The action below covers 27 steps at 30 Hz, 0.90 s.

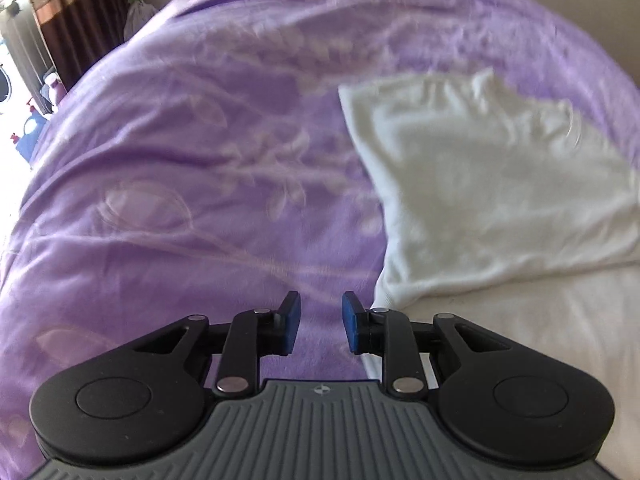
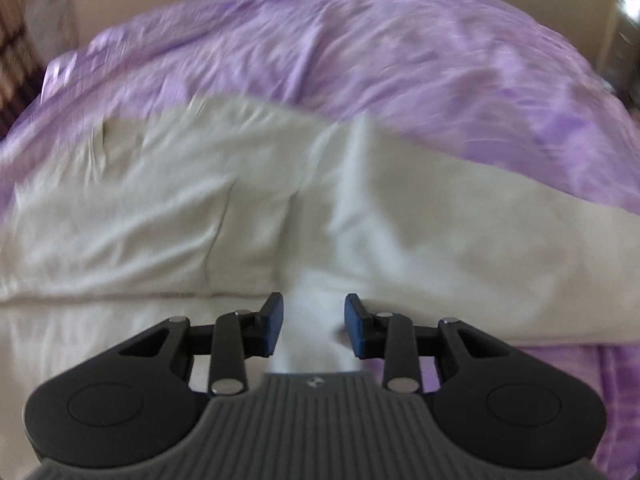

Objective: Fold small clothes
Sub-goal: 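Grasp the other sleeve cuff with the right gripper and lift it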

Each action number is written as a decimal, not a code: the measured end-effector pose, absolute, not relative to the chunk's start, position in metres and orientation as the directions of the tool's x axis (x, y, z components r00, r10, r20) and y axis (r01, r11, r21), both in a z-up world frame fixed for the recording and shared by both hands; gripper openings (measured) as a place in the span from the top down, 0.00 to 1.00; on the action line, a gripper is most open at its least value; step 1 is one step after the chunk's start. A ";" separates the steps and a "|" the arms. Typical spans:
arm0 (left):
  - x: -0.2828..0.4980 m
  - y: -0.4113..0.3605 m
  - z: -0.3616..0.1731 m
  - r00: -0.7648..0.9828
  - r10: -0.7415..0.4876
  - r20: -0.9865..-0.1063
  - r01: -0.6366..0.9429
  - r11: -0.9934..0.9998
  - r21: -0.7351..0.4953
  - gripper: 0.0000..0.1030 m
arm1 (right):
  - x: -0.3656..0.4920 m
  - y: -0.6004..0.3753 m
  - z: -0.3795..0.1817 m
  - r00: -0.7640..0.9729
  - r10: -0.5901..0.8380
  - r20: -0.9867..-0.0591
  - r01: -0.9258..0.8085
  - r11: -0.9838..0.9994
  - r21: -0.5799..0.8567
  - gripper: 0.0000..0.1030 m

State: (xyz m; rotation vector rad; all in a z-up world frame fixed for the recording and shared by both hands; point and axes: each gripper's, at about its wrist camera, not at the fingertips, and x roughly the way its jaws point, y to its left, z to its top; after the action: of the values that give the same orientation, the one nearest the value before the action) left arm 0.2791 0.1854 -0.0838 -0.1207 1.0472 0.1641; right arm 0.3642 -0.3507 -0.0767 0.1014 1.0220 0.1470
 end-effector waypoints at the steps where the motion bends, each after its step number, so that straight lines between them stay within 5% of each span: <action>1: 0.277 0.184 -0.077 0.509 0.075 -0.858 -0.194 0.981 -0.029 0.72 | 0.361 -0.363 -0.069 0.527 0.161 -0.834 -0.046 0.986 0.162 0.67; 6: 0.277 0.170 -0.045 0.601 0.058 -0.797 -0.206 0.975 -0.084 0.65 | 0.335 -0.461 -0.026 0.606 0.097 -0.789 0.158 0.958 0.239 0.51; 13: 0.294 0.141 -0.030 0.649 0.043 -0.759 -0.202 0.972 -0.118 0.59 | 0.287 -0.604 -0.025 0.637 -0.017 -0.770 0.456 0.814 0.359 0.47; 17: 0.305 0.123 -0.033 0.643 0.065 -0.763 -0.191 0.979 -0.078 0.58 | 0.266 -0.661 -0.050 0.630 -0.078 -0.773 0.571 0.720 0.393 0.48; 27: 0.316 0.116 -0.041 0.608 0.136 -0.782 -0.239 0.971 -0.017 0.58 | 0.277 -0.732 -0.111 0.667 -0.091 -0.740 0.650 0.556 0.518 0.70</action>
State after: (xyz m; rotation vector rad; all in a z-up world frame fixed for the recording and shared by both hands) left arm 0.3157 0.1164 -0.0410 -0.1245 0.8914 0.2172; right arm 0.2772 -0.7316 -0.1110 0.8806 0.7232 -0.4855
